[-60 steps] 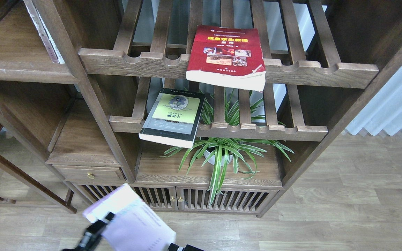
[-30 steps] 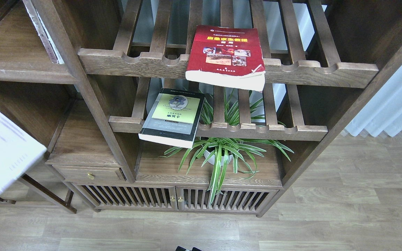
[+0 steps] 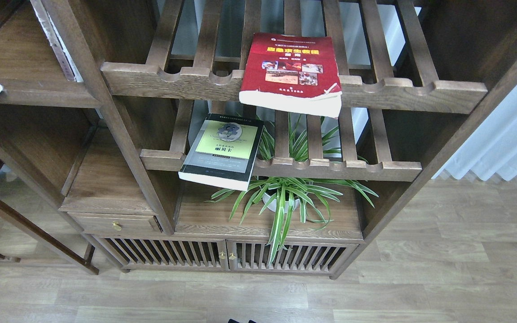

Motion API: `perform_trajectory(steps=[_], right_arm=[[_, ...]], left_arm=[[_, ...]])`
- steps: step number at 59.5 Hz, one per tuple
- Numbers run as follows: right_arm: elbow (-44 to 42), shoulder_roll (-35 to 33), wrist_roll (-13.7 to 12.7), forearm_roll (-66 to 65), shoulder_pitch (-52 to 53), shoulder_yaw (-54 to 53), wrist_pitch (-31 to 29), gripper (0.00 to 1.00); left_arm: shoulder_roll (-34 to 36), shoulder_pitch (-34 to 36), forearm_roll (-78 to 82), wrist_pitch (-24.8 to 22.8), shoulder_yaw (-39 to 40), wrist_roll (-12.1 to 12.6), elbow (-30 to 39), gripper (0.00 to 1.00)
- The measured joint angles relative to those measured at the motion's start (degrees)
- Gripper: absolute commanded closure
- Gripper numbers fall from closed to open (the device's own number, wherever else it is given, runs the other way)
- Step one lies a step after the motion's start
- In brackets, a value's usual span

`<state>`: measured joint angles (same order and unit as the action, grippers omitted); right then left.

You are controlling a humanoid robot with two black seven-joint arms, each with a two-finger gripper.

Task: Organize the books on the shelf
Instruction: 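Carry the white book with the left gripper toward the side shelf, then insert the white book upright into the side shelf with the left gripper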

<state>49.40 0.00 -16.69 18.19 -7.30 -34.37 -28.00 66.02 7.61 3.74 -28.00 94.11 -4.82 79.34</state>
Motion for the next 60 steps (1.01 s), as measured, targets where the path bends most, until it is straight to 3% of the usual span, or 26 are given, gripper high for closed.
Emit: perform_trajectory(steps=[11,27,41,60], right_arm=[[0.0,0.0,0.0,0.0,0.0,-0.2,0.0,0.01],[0.0,0.0,-0.1,0.0,0.0,-0.1,0.0,0.01],[0.0,0.0,-0.1,0.0,-0.1,-0.2,0.0,0.01],[0.0,0.0,-0.1,0.0,-0.1,-0.2,0.0,0.01]], left_arm=[[-6.6,12.6,9.1,0.0,-4.9,0.4,-2.1,0.93],[-13.0,23.9,17.8,0.0,-7.5,3.7,-6.4,0.93],[-17.3,32.3,25.3,0.0,-8.4,3.8,-12.9,0.93],[-28.0,46.2,29.3,0.0,-18.3,3.6,-24.7,0.92]])
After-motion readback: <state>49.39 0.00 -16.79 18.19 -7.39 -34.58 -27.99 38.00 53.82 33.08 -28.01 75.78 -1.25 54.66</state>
